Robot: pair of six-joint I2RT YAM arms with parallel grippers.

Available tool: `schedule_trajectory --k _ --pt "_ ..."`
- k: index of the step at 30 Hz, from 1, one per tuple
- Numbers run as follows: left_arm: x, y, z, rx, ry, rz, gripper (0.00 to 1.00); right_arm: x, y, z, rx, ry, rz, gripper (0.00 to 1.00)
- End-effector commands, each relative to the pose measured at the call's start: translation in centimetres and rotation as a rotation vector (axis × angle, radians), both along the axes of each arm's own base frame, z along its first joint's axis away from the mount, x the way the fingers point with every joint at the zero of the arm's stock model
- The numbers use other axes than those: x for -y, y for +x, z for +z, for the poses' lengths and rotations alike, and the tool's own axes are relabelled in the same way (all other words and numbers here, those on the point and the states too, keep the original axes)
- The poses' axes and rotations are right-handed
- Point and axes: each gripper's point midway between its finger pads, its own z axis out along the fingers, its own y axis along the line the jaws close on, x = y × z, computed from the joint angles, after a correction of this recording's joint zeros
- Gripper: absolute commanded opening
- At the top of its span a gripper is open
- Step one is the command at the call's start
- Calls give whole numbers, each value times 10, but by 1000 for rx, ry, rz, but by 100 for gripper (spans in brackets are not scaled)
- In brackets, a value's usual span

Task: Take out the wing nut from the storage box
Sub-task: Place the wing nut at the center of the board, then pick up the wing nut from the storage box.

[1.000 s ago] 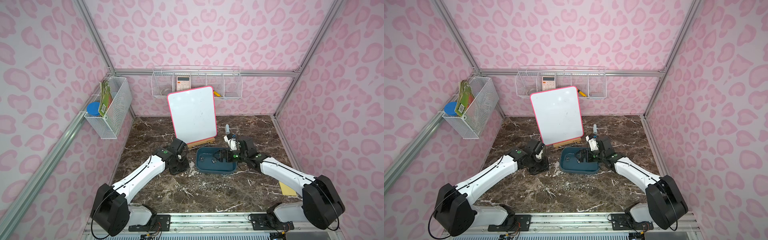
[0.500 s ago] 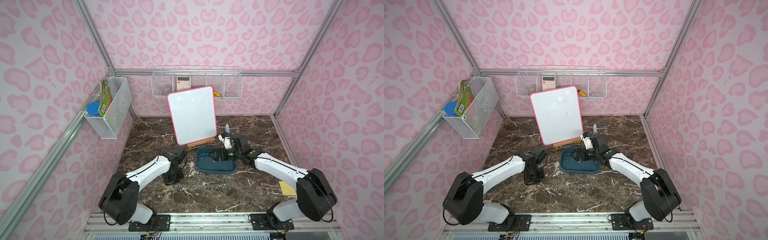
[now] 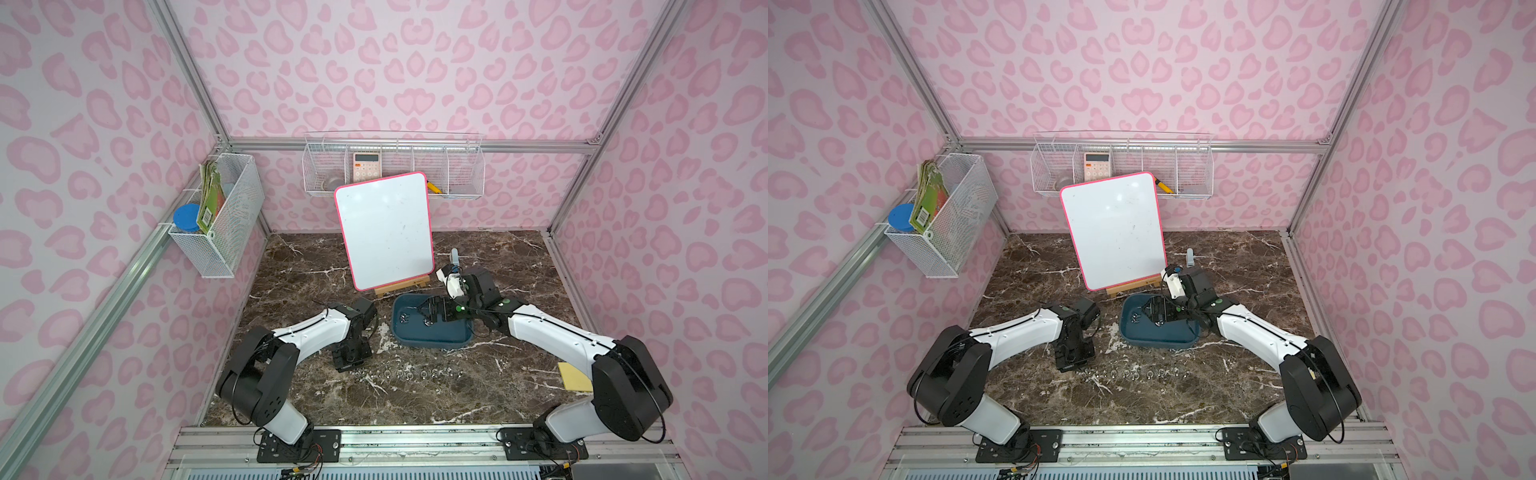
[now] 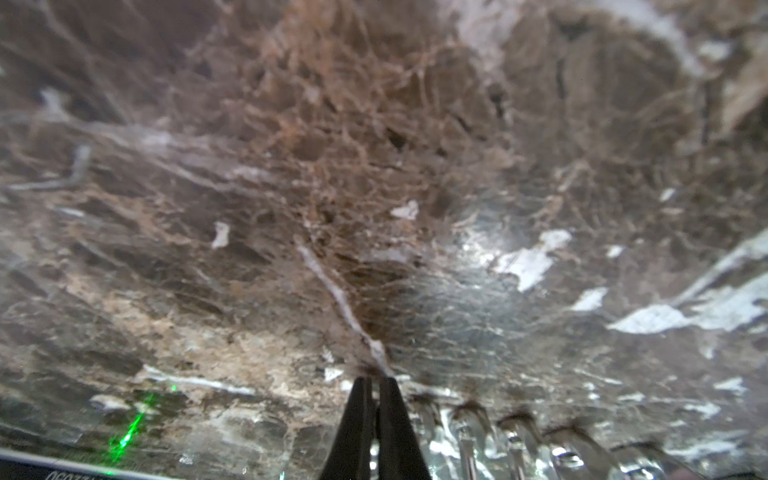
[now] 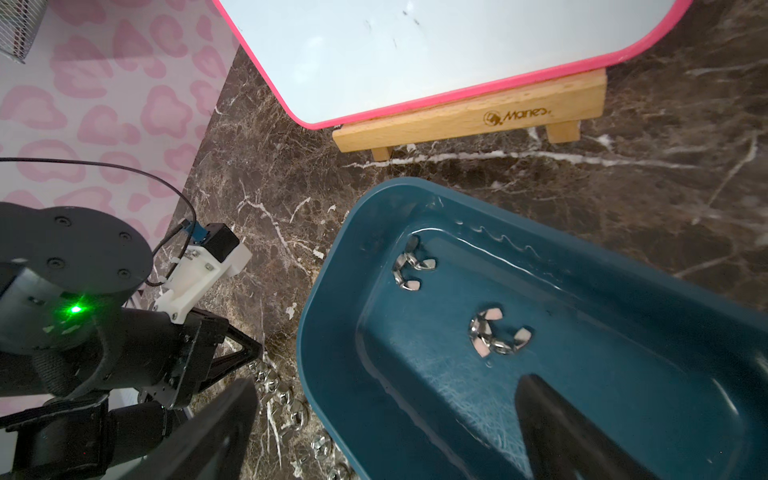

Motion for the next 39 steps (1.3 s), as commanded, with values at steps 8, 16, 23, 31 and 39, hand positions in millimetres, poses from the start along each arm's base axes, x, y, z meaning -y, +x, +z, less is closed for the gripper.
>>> schedule_trajectory --k 8,16,23,31,39 --pt "0 6 14 31 -1 -9 31 4 2 2 15 -24 -15 99" --pt "18 41 67 195 -81 -37 74 10 8 -22 -55 -152 -85 99" --pt "33 66 115 338 -163 -47 98 19 11 -49 -137 -238 -184 96" --pt "41 76 146 428 -217 -56 99 22 13 -69 -230 -231 -283 46" --pt "40 77 154 466 -238 -65 98 20 18 -91 -300 -254 -324 36"
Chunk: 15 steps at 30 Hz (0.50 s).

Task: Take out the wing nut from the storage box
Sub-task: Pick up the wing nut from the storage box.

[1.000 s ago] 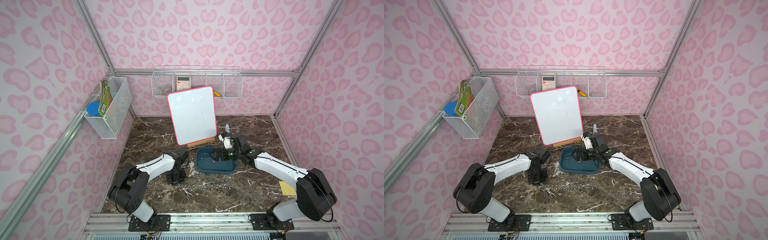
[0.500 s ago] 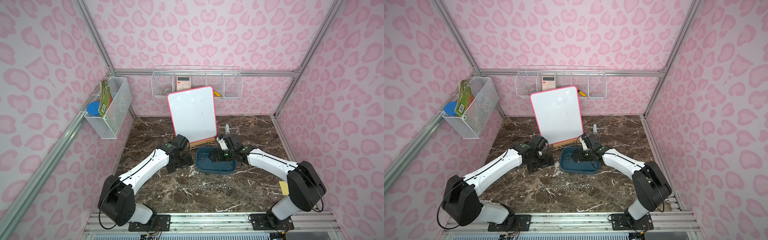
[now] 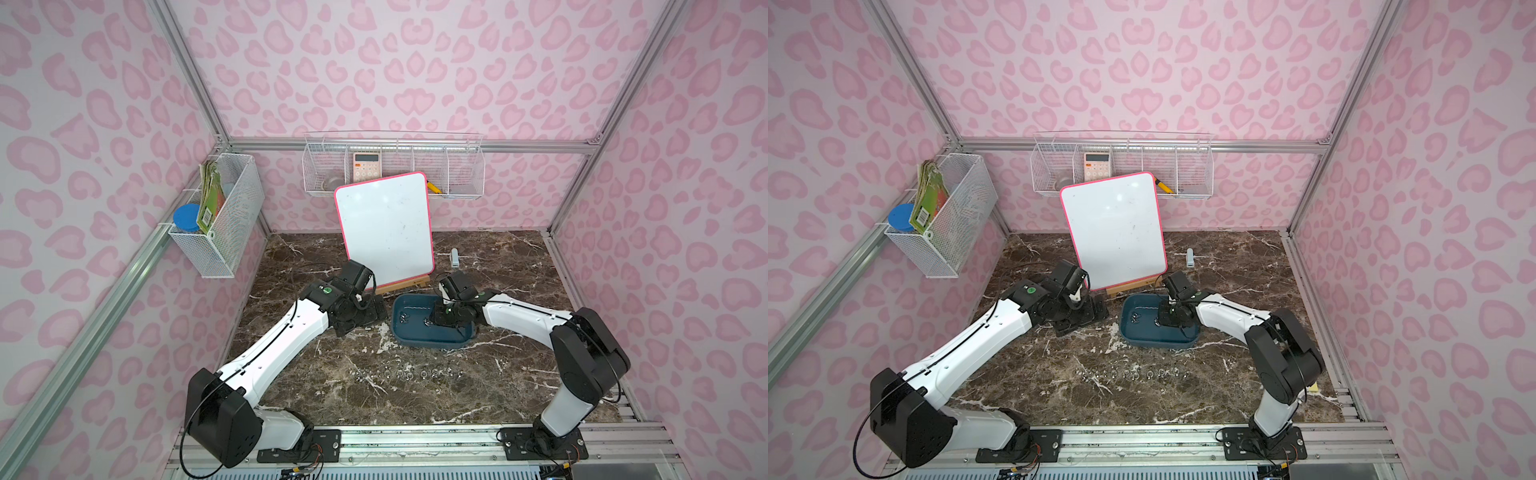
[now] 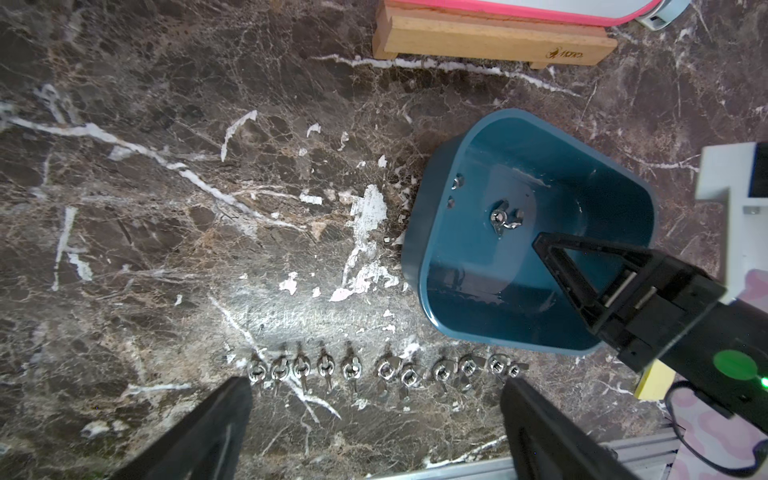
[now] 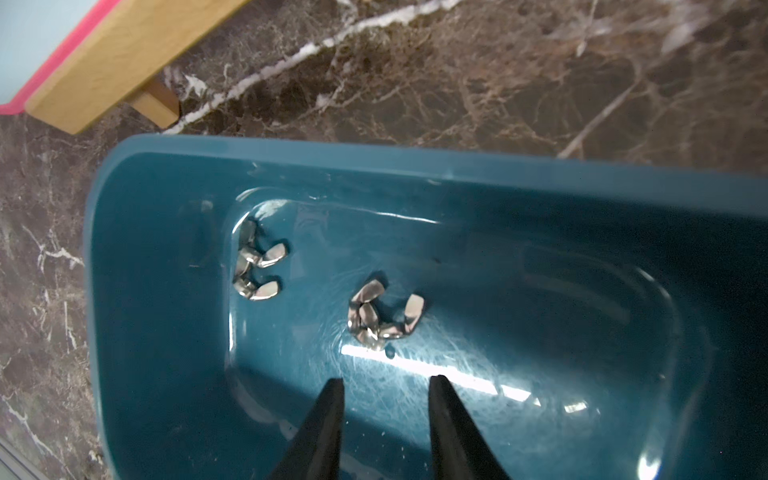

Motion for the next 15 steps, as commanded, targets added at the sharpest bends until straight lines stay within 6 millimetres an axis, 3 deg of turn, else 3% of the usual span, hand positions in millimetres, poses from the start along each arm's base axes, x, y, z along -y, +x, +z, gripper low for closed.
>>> schedule_trajectory --k 1,15 --pt "1 0 3 18 -10 -17 99 -1 4 -4 -17 3 -35 35" --pt "-2 0 3 30 -19 -20 98 -6 14 -24 -60 -36 -47 30"
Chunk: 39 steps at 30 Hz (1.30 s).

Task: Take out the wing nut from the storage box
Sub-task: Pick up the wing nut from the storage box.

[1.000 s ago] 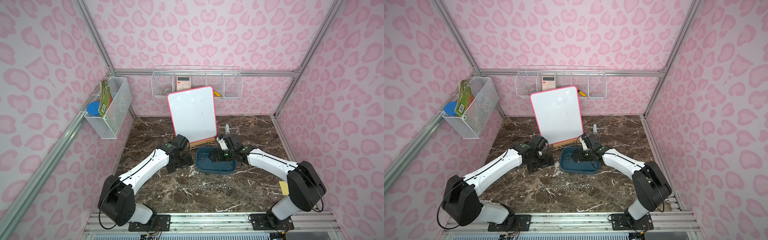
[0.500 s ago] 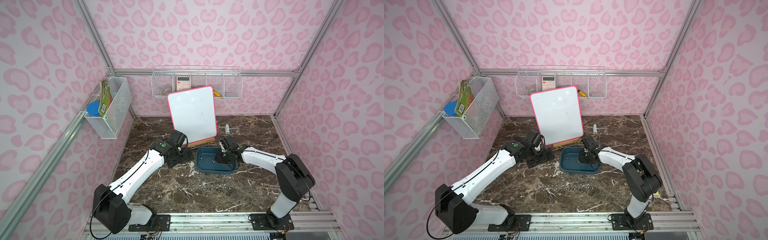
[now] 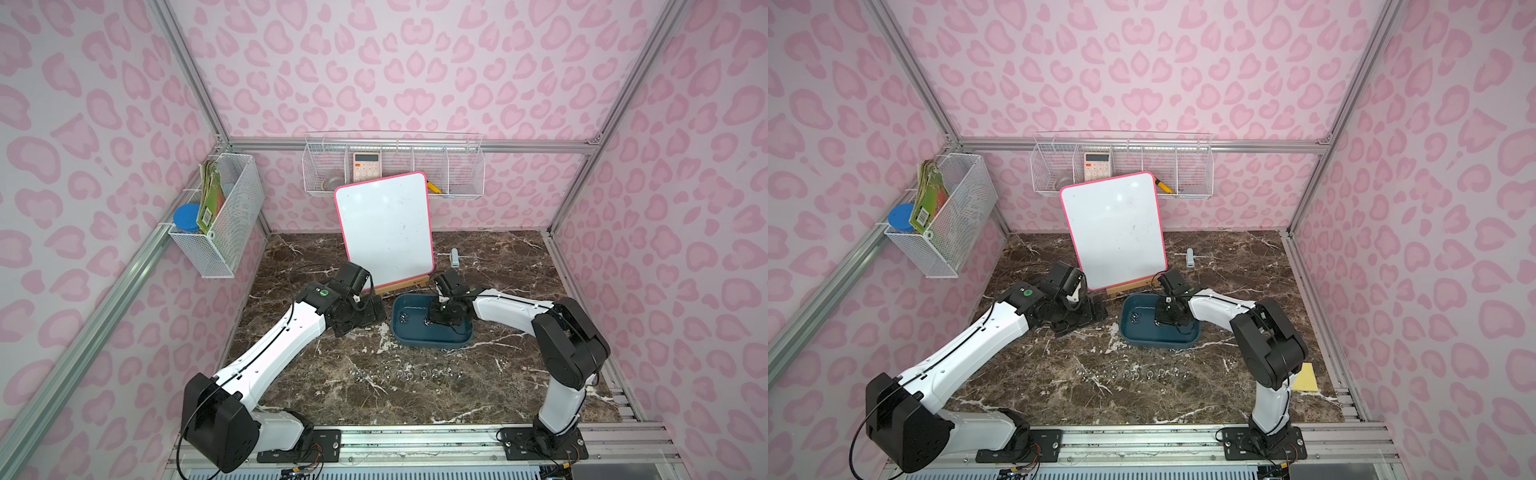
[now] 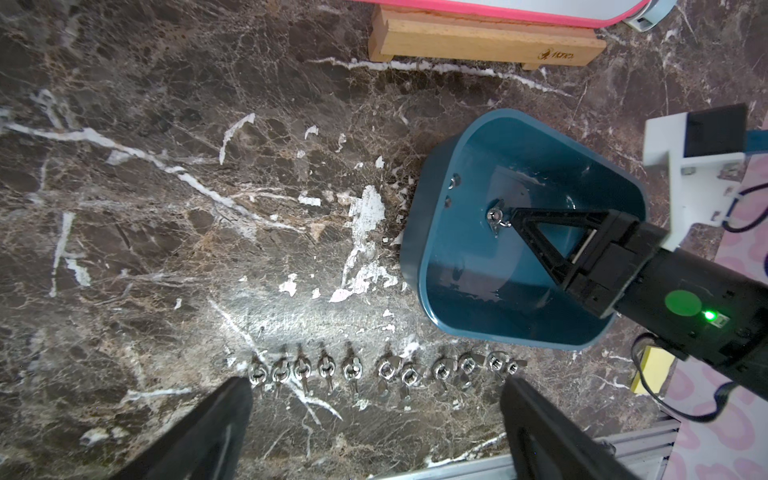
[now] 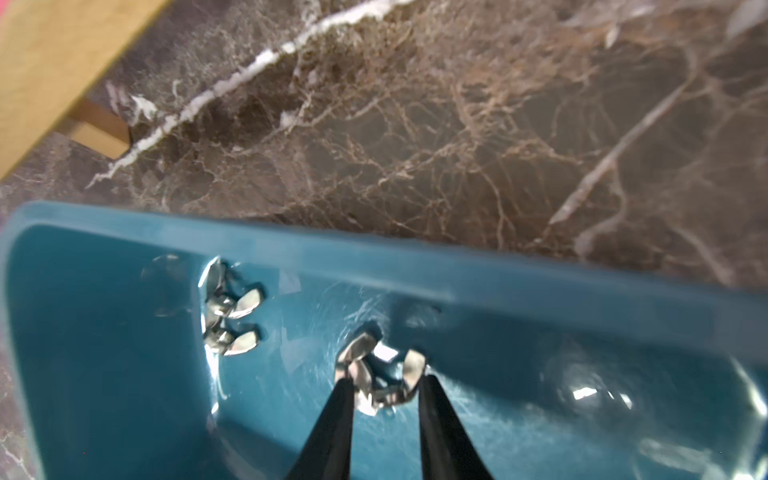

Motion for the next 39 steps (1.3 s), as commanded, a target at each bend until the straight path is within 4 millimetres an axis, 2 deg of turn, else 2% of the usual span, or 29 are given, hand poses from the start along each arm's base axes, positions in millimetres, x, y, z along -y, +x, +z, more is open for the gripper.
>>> schedule_trajectory --k 1,11,16,20,24,30,39 --pt "0 1 2 15 -7 -10 98 3 -1 -5 -13 -29 -5 30" --pt "1 0 0 15 -22 -5 99 8 -9 -9 -16 -81 6 29" --pt "0 -1 0 16 -20 0 99 11 -9 -6 -3 -88 4 15" --pt "-3 0 3 26 -18 15 99 12 -9 1 18 -82 3 7" --pt "1 2 6 37 -33 9 98 13 -8 12 53 -64 6 2" --pt "13 10 13 48 -88 -8 96 12 -11 36 125 -9 20 1" --pt "42 30 24 74 -197 -52 89 9 -21 86 273 93 76 2"
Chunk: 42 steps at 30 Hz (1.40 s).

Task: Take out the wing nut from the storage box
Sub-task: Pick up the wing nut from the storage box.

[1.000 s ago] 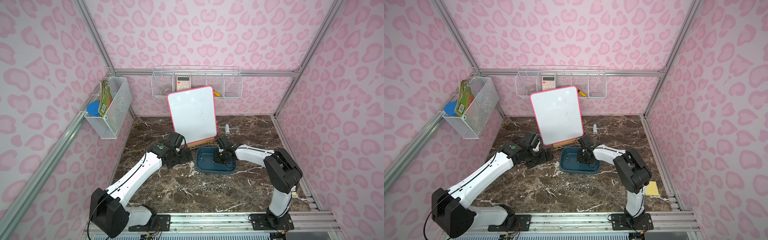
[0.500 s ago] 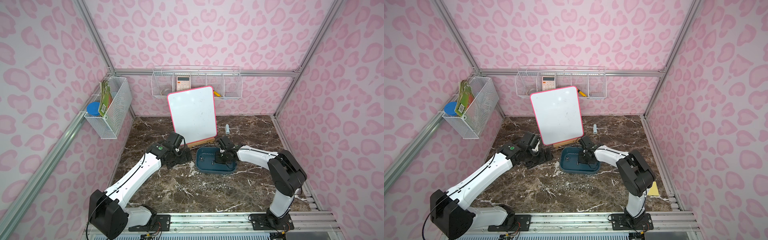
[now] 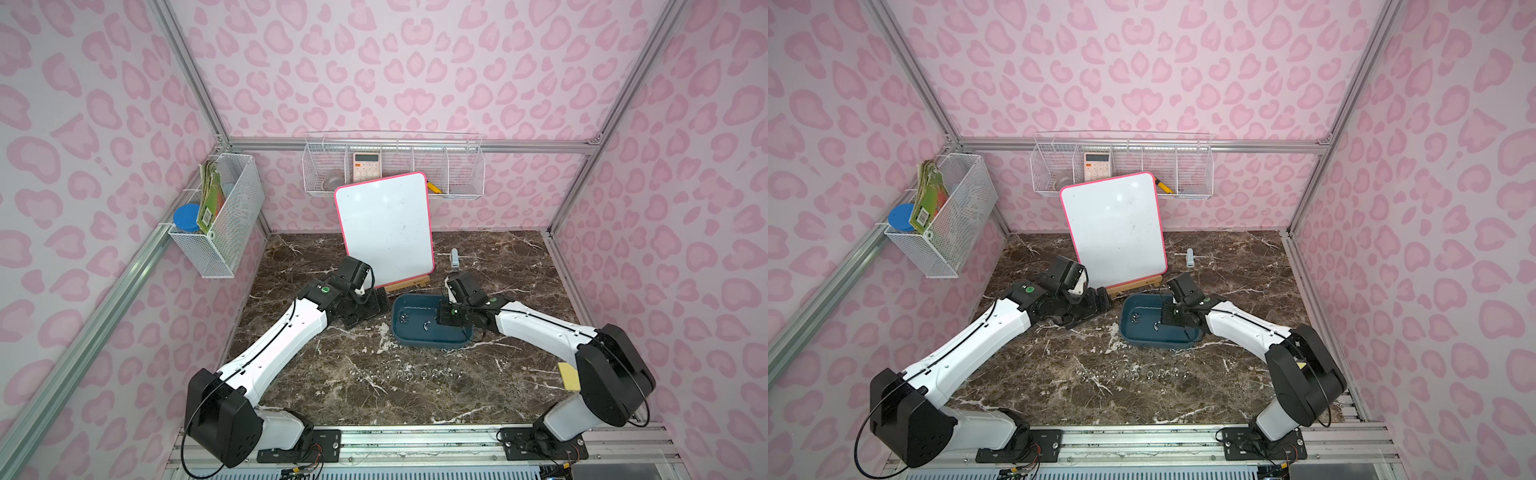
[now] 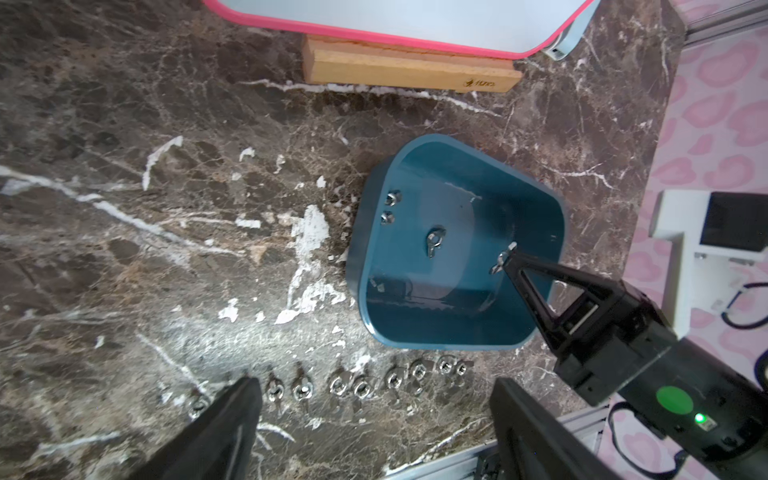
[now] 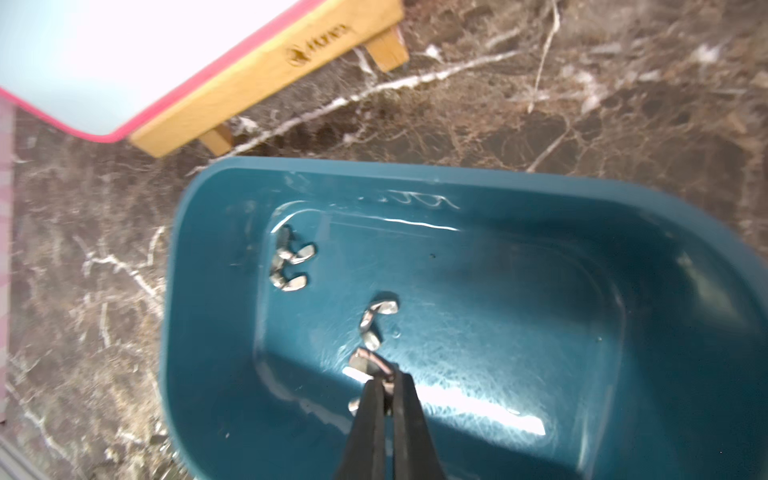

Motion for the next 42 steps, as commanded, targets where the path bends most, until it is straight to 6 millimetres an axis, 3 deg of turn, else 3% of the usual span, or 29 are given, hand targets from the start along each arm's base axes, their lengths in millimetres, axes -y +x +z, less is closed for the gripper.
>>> schedule_trajectory --k 1,5,13,22,30,42 --pt "16 11 11 32 -69 -31 88 -7 1 25 91 49 44 2" --pt "31 19 14 34 -122 -64 84 -7 -5 48 157 89 65 0" --pt "56 25 26 67 -208 -134 73 -7 -15 74 237 133 89 1" --pt "81 19 38 120 -224 -232 62 -31 -25 94 290 179 214 0" --pt "90 15 37 117 -227 -272 50 -53 -31 101 300 206 303 0" --pt "96 16 30 93 -238 -285 37 -63 -37 108 304 259 351 0"
